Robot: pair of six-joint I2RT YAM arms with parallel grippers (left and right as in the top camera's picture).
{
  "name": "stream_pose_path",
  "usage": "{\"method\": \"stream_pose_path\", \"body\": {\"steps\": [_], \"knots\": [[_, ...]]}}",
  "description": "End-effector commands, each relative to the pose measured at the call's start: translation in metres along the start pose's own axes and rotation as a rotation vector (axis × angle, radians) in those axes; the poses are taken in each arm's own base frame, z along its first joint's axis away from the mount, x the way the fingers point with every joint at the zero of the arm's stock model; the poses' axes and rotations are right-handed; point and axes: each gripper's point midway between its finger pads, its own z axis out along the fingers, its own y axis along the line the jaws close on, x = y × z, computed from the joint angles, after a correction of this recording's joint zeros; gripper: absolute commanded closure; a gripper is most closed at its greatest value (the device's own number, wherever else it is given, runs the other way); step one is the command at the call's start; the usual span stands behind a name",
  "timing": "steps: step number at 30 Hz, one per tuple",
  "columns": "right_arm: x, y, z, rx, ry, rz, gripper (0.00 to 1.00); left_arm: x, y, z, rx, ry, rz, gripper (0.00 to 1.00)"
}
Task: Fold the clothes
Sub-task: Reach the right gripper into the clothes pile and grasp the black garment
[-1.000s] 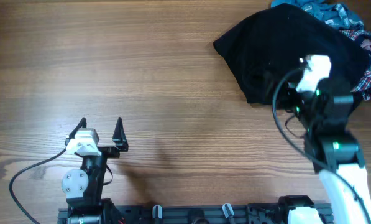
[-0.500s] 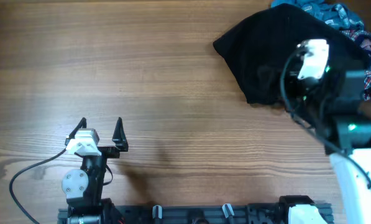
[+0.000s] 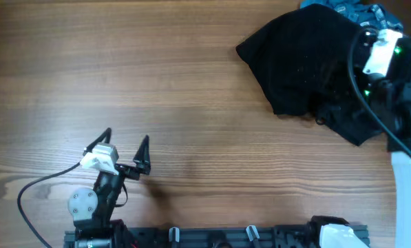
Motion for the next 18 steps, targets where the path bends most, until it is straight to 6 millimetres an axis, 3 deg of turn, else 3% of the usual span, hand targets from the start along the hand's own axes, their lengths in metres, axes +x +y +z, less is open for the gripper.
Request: {"method": "stream_pose_path", "body": {"steps": [1,7,9,12,18], "knots": [[-0.012,0.000,-0.021,-0.011,-0.065,-0.017,0.00,0.006,-0.018,0.002,0.115,0.040,-0.118,0.00],[-0.009,-0.023,-0.013,0.031,-0.031,0.088,0.00,-0.033,-0.027,0.014,0.150,0.071,-0.173,0.00],[-0.009,-0.031,-0.011,0.045,-0.027,0.110,0.00,-0.057,-0.032,0.029,0.183,0.119,-0.194,0.00],[-0.008,-0.039,-0.008,0.054,-0.020,0.125,0.00,-0.076,-0.042,0.051,0.267,0.208,-0.237,0.00],[-0.007,-0.058,0.004,0.007,0.015,0.210,0.00,-0.089,-0.058,0.104,0.496,0.405,-0.365,0.00]]}}
